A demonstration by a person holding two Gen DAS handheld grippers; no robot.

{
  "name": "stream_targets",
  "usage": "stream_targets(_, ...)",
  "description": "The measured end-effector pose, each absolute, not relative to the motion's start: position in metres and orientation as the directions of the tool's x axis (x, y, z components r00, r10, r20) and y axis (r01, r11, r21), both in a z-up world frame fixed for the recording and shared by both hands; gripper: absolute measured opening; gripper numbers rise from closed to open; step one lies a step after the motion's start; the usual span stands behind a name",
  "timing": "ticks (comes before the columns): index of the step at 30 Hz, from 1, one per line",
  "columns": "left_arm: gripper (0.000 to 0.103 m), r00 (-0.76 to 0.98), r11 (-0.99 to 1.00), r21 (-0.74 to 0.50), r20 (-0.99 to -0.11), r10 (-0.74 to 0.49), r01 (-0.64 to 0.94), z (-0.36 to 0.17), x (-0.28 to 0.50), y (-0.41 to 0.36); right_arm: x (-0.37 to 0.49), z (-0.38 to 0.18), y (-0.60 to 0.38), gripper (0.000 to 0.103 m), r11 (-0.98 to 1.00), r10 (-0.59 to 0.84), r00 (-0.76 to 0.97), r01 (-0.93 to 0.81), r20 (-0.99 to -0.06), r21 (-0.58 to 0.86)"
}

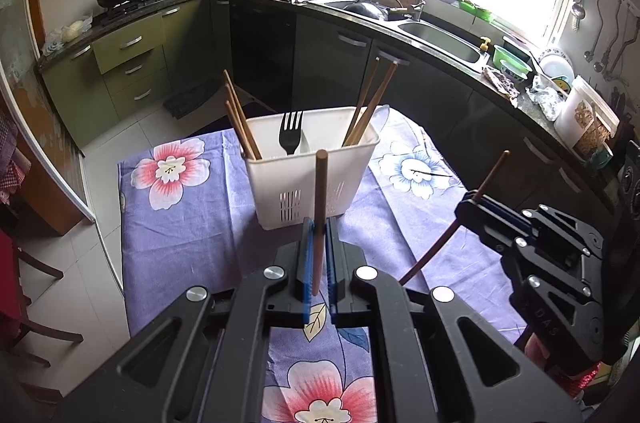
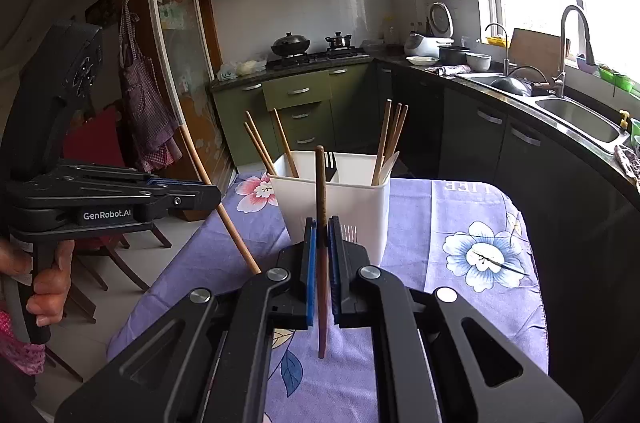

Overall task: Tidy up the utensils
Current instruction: 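Lift both held chopsticks up over the white holder, then lower both chopsticks into the white holder and open both tools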

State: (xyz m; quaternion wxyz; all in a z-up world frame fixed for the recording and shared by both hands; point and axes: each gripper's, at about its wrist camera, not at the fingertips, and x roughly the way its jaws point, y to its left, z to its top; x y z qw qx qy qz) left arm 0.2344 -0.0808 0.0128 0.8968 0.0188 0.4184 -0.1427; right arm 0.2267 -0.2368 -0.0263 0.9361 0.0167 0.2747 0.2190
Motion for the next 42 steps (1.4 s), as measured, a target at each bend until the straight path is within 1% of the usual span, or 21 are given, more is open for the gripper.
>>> stream_targets(9, 0.006, 0.634, 0.952, -0.083, -0.728, -0.259, 0.293, 0.058, 0.242, -0.086, 0.240, 0.011, -0.231, 0.007, 0.897, 0.427, 0.764, -0.426, -0.483, 0.120)
stream_targets(19, 0.006, 0.722, 0.959, -0.054, -0.647, -0.246, 0.278, 0.129, 0.259, -0.090, 0.273, 0.080, -0.222, 0.007, 0.899, 0.426, 0.805, -0.426, -0.412, 0.099)
stream_targets(26, 0.006, 0.767, 0.966, -0.049, -0.599, -0.231, 0.254, 0.153, 0.284, -0.092, 0.310, 0.108, -0.219, 0.007, 0.908, 0.414, 0.831, -0.405, -0.372, 0.107)
stream_targets(31, 0.006, 0.782, 0.976, -0.016, -0.595, -0.186, 0.219, 0.145, 0.310, -0.095, 0.339, 0.111, -0.214, 0.007, 0.911, 0.407, 0.833, -0.400, -0.375, 0.101)
stream_targets(39, 0.006, 0.743, 0.983, -0.004, -0.654, -0.141, 0.183, 0.088, 0.343, -0.091, 0.374, 0.084, -0.213, 0.007, 0.919, 0.389, 0.826, -0.376, -0.407, 0.114)
stream_targets(42, 0.006, 0.719, 0.981, 0.005, -0.681, -0.139, 0.194, 0.065, 0.347, -0.091, 0.383, 0.075, -0.212, 0.007, 0.920, 0.386, 0.821, -0.373, -0.420, 0.116)
